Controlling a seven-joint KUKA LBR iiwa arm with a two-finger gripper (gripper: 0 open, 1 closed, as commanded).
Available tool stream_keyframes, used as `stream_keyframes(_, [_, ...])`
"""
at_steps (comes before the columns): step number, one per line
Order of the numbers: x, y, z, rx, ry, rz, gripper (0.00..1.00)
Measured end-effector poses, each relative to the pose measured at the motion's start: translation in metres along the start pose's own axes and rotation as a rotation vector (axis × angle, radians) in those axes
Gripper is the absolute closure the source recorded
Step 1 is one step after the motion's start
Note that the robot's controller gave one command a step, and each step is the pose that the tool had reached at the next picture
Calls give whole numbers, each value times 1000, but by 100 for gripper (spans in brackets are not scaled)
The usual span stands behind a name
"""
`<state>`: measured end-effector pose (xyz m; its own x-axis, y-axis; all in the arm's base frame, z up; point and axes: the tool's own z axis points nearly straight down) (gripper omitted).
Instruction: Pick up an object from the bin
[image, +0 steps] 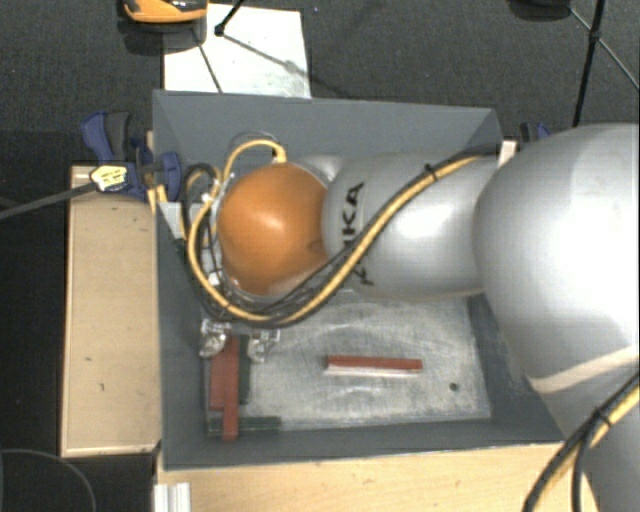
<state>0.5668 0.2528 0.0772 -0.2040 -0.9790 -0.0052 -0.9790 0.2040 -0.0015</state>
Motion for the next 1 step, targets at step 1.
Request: stream_keyframes(1, [1, 1, -15, -6, 5, 1, 100])
